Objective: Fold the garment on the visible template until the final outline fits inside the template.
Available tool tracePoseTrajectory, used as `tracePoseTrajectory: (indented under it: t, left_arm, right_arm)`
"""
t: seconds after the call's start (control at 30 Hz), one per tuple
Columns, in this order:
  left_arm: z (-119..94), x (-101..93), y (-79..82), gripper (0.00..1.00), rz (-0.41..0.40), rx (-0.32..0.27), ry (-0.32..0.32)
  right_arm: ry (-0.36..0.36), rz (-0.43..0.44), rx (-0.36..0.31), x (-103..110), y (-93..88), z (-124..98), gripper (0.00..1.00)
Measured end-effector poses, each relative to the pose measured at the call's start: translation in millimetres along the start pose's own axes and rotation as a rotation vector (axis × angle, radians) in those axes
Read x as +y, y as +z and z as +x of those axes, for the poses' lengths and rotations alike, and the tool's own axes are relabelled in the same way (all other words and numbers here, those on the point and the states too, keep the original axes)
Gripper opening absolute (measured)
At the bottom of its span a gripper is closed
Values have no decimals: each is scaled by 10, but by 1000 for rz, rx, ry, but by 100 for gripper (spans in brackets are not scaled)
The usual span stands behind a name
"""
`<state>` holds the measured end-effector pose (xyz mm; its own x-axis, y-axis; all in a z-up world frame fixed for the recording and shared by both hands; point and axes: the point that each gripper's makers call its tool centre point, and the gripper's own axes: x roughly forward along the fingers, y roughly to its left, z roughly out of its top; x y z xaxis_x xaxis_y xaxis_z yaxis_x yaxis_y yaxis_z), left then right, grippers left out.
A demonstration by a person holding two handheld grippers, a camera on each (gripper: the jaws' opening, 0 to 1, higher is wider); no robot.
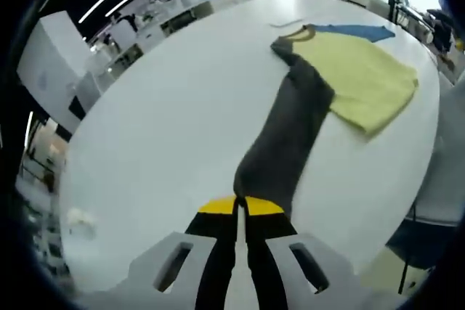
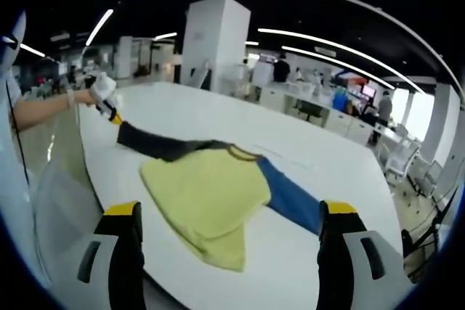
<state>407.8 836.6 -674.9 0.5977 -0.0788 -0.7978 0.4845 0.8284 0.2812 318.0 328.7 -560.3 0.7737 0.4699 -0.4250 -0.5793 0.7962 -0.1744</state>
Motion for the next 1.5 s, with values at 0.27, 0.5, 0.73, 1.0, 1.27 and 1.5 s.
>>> tracePoseTrajectory:
  t: [0.27, 0.5, 0.73, 1.0, 1.27, 1.5]
  left_arm:
    - [-22, 159, 15, 0, 33, 21, 30]
    - [-40, 322, 57, 0, 55, 29, 53]
    - [-83, 478, 129, 0, 70, 29, 75]
    - [-68, 627, 166, 0, 90, 38, 96]
    - [37, 799, 195, 0, 113, 63, 102]
    - [173, 856, 116, 0, 117, 100, 91]
  right_arm:
    - [3, -2, 3, -9, 2, 18, 100]
    - [4, -5, 9, -17, -1, 23, 100]
    - [-2, -4, 13, -34, 0, 17, 100]
    - [-2, 0, 21, -28, -17, 29, 100]
    - [-3, 2, 28, -41, -9, 52, 100]
    - [-7, 5, 43, -56, -31, 62, 100]
